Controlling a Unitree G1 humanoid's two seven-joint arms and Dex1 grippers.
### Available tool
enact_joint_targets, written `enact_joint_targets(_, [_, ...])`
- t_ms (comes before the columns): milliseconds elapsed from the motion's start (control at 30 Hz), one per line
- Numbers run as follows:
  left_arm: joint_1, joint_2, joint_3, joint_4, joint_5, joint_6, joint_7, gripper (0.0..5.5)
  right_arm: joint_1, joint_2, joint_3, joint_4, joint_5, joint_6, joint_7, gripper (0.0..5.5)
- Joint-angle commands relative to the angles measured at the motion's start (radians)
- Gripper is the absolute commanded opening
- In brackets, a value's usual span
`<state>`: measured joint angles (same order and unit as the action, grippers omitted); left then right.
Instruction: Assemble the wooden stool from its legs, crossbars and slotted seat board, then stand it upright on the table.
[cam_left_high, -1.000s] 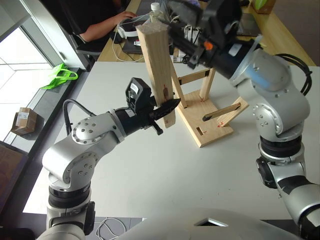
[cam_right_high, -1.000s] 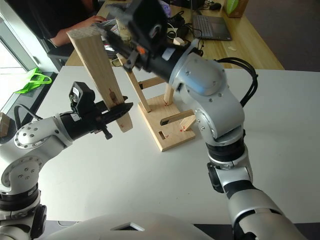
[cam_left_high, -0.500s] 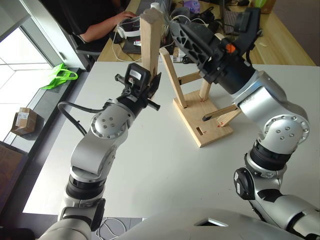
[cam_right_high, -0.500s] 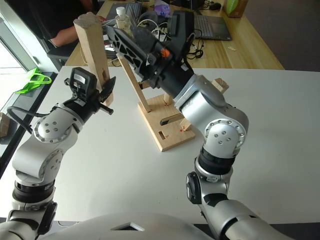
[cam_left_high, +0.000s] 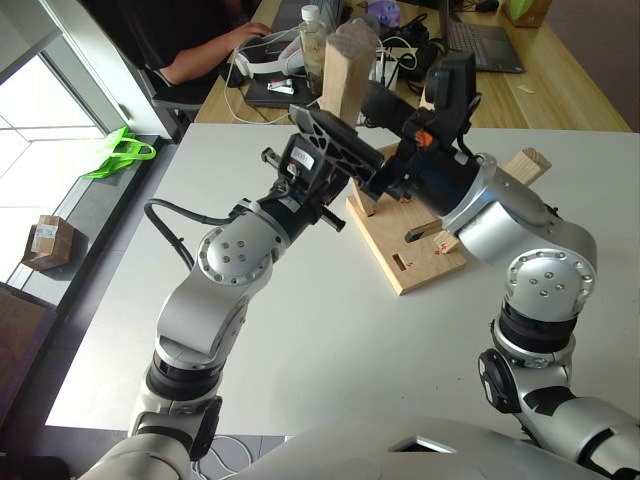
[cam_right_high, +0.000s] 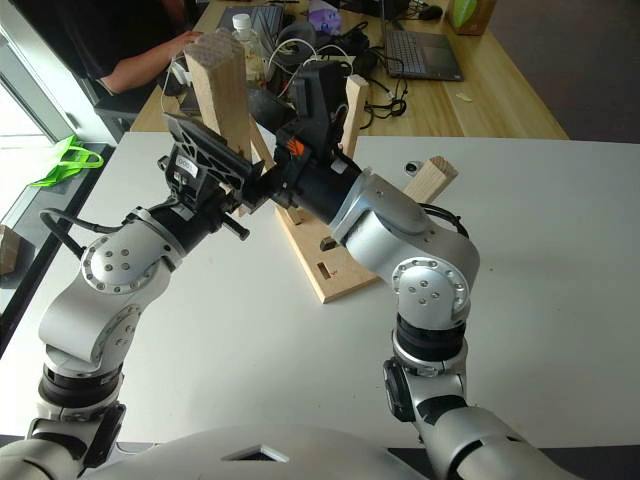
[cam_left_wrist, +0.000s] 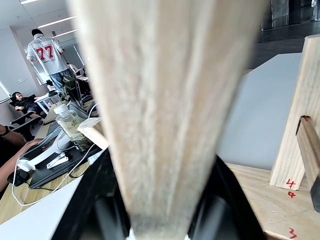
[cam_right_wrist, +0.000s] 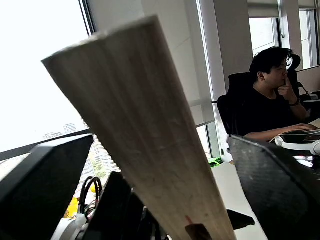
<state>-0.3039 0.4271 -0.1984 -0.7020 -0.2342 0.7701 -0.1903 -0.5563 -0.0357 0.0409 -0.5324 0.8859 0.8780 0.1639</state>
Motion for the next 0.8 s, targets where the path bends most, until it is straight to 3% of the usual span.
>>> enact_joint_targets(33, [-0.021,-0.007,-0.001,-0.019,0.017,0.008,-0.015,1.01,0.003,0.015,0.004,0.018,-0.014,-0.026,-0.013,4.22])
enact_joint_targets(267, [-0.040,-0.025,0.041,-0.024,0.015,0.025,-0.010,1.01,0.005,0.017,-0.004,0.026,-0.008,-0.039,-0.011,2.92])
enact_joint_targets(433, [-0.030,-0.018,0.051,-0.025,0.015,0.043,-0.024,1.01,0.001,0.016,-0.006,0.029,-0.024,-0.063,-0.016,2.59])
enact_joint_targets(467, [-0.026,-0.020,0.057,-0.028,0.005,0.046,-0.031,1.37,-0.001,0.017,-0.006,0.028,-0.025,-0.066,-0.018,2.55])
enact_joint_targets(567, [-0.016,-0.018,0.078,-0.038,-0.012,0.066,-0.045,1.83,-0.003,0.017,-0.004,0.024,-0.028,-0.073,-0.022,2.13])
enact_joint_targets(667, [-0.016,0.012,0.061,-0.035,0.017,0.090,-0.046,2.36,-0.004,0.019,-0.006,0.024,-0.030,-0.079,-0.024,2.06])
enact_joint_targets(800, [0.019,0.109,0.005,-0.068,0.017,0.135,-0.122,2.39,-0.009,0.024,-0.014,0.030,-0.038,-0.093,-0.032,2.05])
